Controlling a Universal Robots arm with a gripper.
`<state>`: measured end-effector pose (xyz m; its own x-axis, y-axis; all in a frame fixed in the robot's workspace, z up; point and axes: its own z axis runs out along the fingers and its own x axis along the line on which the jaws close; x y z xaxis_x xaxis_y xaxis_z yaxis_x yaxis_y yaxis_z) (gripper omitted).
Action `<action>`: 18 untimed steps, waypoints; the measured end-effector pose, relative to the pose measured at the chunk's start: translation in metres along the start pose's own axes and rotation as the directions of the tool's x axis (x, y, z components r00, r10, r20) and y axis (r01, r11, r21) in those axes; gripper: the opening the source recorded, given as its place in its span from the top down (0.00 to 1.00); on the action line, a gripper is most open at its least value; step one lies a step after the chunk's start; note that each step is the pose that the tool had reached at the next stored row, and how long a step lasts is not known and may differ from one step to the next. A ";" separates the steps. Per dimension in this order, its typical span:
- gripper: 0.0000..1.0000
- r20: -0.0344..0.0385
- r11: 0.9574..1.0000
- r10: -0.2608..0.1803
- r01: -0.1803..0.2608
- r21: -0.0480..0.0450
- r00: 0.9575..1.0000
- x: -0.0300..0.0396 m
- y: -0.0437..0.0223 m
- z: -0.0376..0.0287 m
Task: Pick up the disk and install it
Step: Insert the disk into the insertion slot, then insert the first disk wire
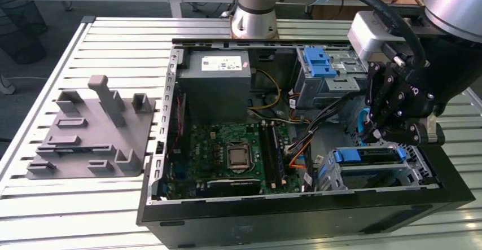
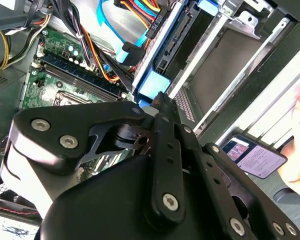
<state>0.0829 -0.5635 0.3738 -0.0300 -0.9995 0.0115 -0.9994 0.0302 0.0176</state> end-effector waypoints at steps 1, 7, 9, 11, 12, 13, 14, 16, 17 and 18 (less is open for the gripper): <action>0.89 0.000 1.000 0.000 0.000 0.000 1.000 0.0000 0.0000 0.0000; 0.89 0.000 1.000 0.000 0.000 0.000 1.000 0.0000 0.0000 0.0000; 0.89 0.000 1.000 0.000 0.000 0.000 1.000 0.0000 0.0000 0.0000; 0.89 0.000 1.000 0.000 0.000 0.000 1.000 0.0000 0.0000 0.0000; 0.89 0.000 1.000 0.000 0.000 0.000 1.000 0.0000 0.0000 0.0000; 0.89 0.000 1.000 0.000 0.000 0.000 1.000 0.0000 0.0000 0.0000; 0.89 0.000 1.000 0.000 0.000 0.000 1.000 0.0000 0.0000 0.0000; 0.89 0.000 1.000 0.000 0.000 0.000 1.000 0.0000 0.0000 0.0001; 0.89 0.000 1.000 0.000 0.000 0.000 1.000 0.0000 -0.0006 0.0002; 0.89 0.000 1.000 0.000 0.000 0.000 1.000 -0.0001 -0.0024 0.0005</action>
<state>0.0853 -0.5635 0.3732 -0.0301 -0.9995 0.0112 -0.9994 0.0303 0.0173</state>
